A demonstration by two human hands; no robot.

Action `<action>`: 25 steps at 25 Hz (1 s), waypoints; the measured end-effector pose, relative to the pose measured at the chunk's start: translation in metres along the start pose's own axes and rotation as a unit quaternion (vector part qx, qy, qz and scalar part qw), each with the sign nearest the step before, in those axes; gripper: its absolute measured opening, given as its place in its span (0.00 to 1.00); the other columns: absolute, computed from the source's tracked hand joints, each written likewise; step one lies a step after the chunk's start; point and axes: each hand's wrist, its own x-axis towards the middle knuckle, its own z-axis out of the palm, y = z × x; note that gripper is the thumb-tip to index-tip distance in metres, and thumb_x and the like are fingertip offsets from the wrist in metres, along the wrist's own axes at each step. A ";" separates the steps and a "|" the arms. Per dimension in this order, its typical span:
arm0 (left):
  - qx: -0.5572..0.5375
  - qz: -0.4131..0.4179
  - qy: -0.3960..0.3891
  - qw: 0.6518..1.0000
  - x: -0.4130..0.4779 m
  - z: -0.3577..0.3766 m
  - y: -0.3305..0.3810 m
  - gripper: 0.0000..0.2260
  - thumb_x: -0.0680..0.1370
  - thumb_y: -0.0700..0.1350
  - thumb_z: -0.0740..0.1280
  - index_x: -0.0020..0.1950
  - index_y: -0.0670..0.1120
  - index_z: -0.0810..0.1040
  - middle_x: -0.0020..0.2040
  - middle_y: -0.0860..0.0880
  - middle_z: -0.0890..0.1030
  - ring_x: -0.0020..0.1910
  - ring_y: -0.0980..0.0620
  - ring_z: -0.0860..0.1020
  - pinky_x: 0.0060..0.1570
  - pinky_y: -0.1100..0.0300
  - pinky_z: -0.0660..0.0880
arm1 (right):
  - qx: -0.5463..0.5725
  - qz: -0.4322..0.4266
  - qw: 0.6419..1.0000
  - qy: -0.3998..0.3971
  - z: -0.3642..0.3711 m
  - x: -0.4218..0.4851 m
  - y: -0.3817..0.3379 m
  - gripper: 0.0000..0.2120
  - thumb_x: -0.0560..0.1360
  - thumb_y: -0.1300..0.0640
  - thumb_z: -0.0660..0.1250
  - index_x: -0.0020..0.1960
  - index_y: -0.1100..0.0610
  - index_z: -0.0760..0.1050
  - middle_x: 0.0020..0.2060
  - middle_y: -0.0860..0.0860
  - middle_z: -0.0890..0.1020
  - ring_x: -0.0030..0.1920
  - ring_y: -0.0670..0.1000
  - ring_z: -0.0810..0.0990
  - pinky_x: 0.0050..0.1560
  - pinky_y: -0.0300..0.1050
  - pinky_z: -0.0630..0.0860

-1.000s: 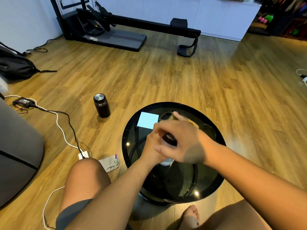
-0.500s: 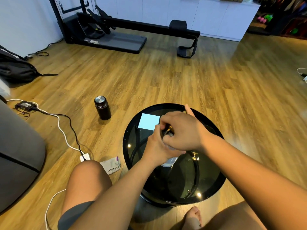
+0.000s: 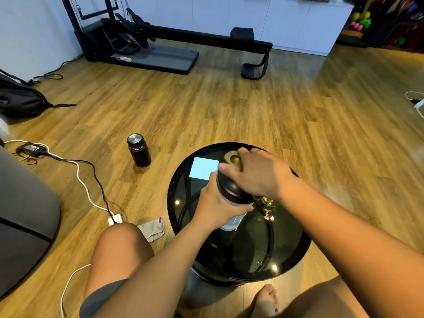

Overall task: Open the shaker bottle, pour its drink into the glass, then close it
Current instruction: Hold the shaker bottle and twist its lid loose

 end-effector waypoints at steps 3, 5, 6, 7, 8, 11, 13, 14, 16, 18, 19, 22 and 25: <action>0.001 0.002 0.003 1.000 0.002 0.003 0.000 0.36 0.59 0.56 0.86 0.47 0.69 0.59 0.49 0.59 0.80 0.49 0.75 0.77 0.41 0.80 0.72 | -0.012 -0.071 0.997 0.012 0.012 -0.001 -0.004 0.37 0.73 0.25 0.55 0.61 0.56 0.71 0.53 0.53 0.79 0.57 0.58 0.78 0.63 0.57 0.71; 0.012 0.020 -0.007 1.000 0.002 0.004 -0.002 0.39 0.62 0.52 0.84 0.49 0.72 0.55 0.46 0.62 0.77 0.48 0.76 0.77 0.40 0.83 0.69 | 0.049 -0.136 0.989 0.022 0.016 -0.006 -0.006 0.31 0.73 0.25 0.55 0.51 0.53 0.71 0.47 0.49 0.79 0.53 0.52 0.76 0.75 0.62 0.59; 0.028 0.037 -0.015 0.999 0.003 0.005 -0.003 0.38 0.65 0.50 0.82 0.57 0.70 0.56 0.46 0.63 0.75 0.48 0.70 0.80 0.40 0.83 0.68 | 0.064 -0.163 0.984 0.023 0.017 -0.008 -0.008 0.29 0.73 0.26 0.54 0.47 0.53 0.71 0.44 0.48 0.79 0.50 0.50 0.77 0.78 0.62 0.51; 0.055 0.051 -0.020 0.997 0.001 0.004 -0.004 0.33 0.68 0.48 0.80 0.63 0.61 0.62 0.45 0.64 0.73 0.49 0.62 0.81 0.40 0.83 0.68 | 0.061 -0.192 0.979 0.026 0.019 -0.011 -0.011 0.28 0.74 0.27 0.53 0.45 0.52 0.71 0.41 0.48 0.79 0.48 0.49 0.77 0.80 0.60 0.47; 0.078 0.068 -0.024 0.994 0.002 0.005 -0.007 0.26 0.72 0.45 0.77 0.66 0.50 0.70 0.46 0.65 0.70 0.51 0.56 0.81 0.42 0.84 0.66 | 0.049 -0.224 0.973 0.037 0.022 -0.015 -0.014 0.27 0.75 0.29 0.54 0.45 0.53 0.72 0.39 0.49 0.79 0.45 0.49 0.78 0.81 0.56 0.45; 0.101 0.065 -0.022 0.993 0.004 0.005 -0.015 0.23 0.74 0.40 0.77 0.67 0.38 0.74 0.49 0.59 0.70 0.54 0.51 0.79 0.42 0.86 0.63 | 0.078 -0.287 0.953 0.055 0.029 -0.031 -0.012 0.23 0.77 0.36 0.58 0.48 0.55 0.75 0.36 0.50 0.80 0.40 0.48 0.77 0.81 0.50 0.51; 0.085 0.058 -0.025 0.994 0.005 0.005 -0.009 0.28 0.70 0.53 0.77 0.65 0.43 0.73 0.46 0.60 0.74 0.49 0.54 0.81 0.38 0.82 0.67 | 0.155 -0.303 0.934 0.109 0.026 -0.035 -0.001 0.20 0.77 0.39 0.62 0.51 0.57 0.78 0.39 0.50 0.82 0.41 0.47 0.78 0.77 0.53 0.62; 0.061 0.043 -0.026 0.997 0.005 0.005 -0.005 0.32 0.66 0.60 0.76 0.64 0.47 0.72 0.46 0.59 0.76 0.46 0.59 0.80 0.36 0.80 0.69 | 0.167 -0.281 0.932 0.158 0.022 -0.033 0.003 0.22 0.76 0.39 0.63 0.54 0.57 0.80 0.43 0.51 0.83 0.45 0.49 0.80 0.72 0.55 0.69; 0.026 0.017 -0.016 0.999 0.003 0.002 0.001 0.37 0.58 0.65 0.78 0.61 0.61 0.65 0.50 0.61 0.77 0.46 0.66 0.77 0.37 0.82 0.69 | 0.133 -0.148 0.963 0.179 0.006 -0.023 0.008 0.29 0.75 0.32 0.58 0.61 0.54 0.79 0.52 0.52 0.82 0.53 0.55 0.80 0.57 0.54 0.77; 0.006 0.009 -0.011 1.000 0.001 0.002 0.000 0.38 0.56 0.64 0.81 0.57 0.64 0.62 0.52 0.62 0.78 0.49 0.69 0.77 0.41 0.82 0.70 | 0.048 0.000 0.997 0.068 -0.005 -0.009 0.007 0.34 0.74 0.27 0.53 0.62 0.53 0.75 0.52 0.54 0.81 0.55 0.58 0.80 0.48 0.51 0.75; 0.006 0.006 -0.009 1.000 0.000 0.002 0.000 0.37 0.56 0.63 0.82 0.56 0.62 0.64 0.52 0.60 0.79 0.49 0.67 0.78 0.41 0.80 0.72 | 0.006 0.014 1.000 0.017 -0.005 -0.004 0.006 0.34 0.74 0.27 0.53 0.61 0.54 0.73 0.48 0.53 0.80 0.55 0.59 0.81 0.48 0.51 0.73; 0.005 0.007 -0.010 1.000 0.002 0.003 -0.002 0.37 0.57 0.61 0.83 0.58 0.56 0.68 0.52 0.57 0.81 0.51 0.61 0.81 0.41 0.76 0.74 | 0.006 -0.069 0.998 -0.006 0.002 0.001 0.003 0.28 0.74 0.30 0.57 0.56 0.53 0.70 0.41 0.47 0.76 0.51 0.55 0.79 0.62 0.58 0.71; -0.013 0.015 -0.026 0.999 0.003 0.005 -0.004 0.41 0.60 0.56 0.84 0.67 0.51 0.69 0.53 0.58 0.81 0.53 0.62 0.82 0.45 0.73 0.76 | 0.069 -0.142 0.987 0.018 0.008 -0.001 -0.001 0.20 0.75 0.34 0.61 0.52 0.51 0.72 0.41 0.43 0.78 0.47 0.49 0.77 0.76 0.64 0.55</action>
